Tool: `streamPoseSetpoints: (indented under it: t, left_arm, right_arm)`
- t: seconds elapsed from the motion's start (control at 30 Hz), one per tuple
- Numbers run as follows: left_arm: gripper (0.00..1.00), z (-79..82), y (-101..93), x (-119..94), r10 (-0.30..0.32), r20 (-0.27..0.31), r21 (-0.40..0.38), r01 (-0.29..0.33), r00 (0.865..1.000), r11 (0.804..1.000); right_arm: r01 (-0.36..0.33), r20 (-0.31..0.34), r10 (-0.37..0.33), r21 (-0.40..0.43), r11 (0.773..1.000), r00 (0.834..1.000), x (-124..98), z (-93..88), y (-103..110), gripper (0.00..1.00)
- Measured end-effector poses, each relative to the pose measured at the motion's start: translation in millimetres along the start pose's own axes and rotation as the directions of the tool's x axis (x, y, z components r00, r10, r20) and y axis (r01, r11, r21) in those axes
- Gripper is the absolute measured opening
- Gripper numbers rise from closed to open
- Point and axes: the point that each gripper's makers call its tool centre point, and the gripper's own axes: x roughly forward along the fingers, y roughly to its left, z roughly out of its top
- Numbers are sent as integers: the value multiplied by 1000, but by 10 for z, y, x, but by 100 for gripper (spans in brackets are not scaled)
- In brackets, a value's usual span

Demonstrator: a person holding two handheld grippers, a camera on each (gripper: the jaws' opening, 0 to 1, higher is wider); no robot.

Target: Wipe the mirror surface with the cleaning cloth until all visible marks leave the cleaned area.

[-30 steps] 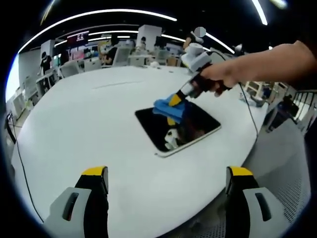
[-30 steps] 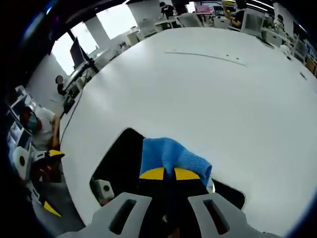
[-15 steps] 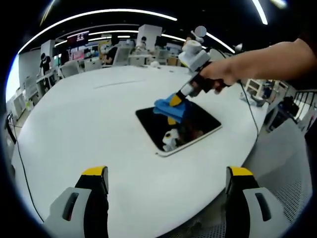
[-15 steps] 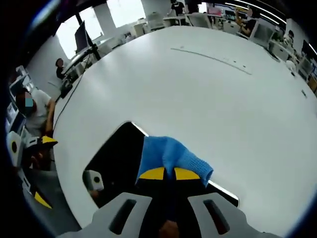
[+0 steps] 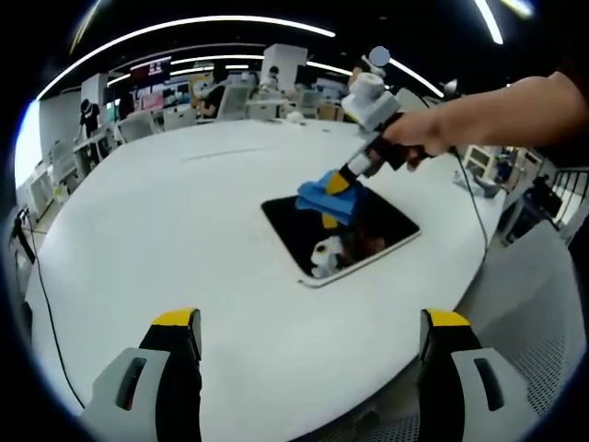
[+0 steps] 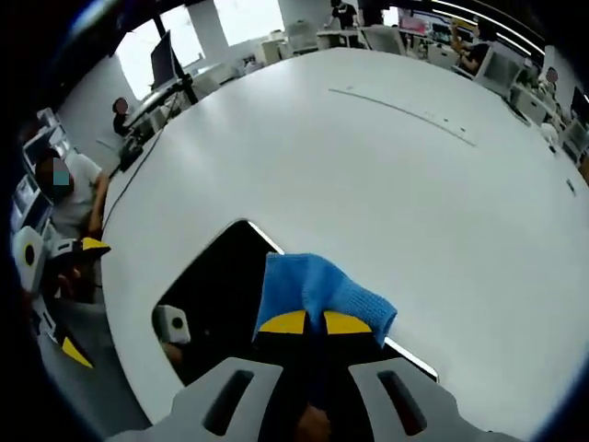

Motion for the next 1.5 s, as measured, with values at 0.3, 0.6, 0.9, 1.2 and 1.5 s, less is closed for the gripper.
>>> streamPoseSetpoints:
  t: [0.3,0.6,0.9,1.2,1.5]
  left_arm:
    - [99,-22,-13,12,-6,-12,0,6,1000,1000]
    - [99,-35,4,17,3,-19,5,-3,1000,1000]
    - [99,-42,27,24,10,-21,0,-10,1000,1000]
    - [99,-59,32,34,8,-27,2,-8,1000,1000]
    - [99,-58,31,27,8,-27,1,-8,1000,1000]
  right_arm:
    - [16,0,-16,3,1000,1000,-66,-82,-127,0]
    - [21,-5,-21,3,1000,1000,-103,-142,-219,0]
    - [26,-8,-26,1,1000,1000,-141,-187,-285,0]
    - [34,-3,-34,12,999,999,-192,-242,-349,0]
    - [43,2,-43,17,999,999,-208,-247,-349,0]
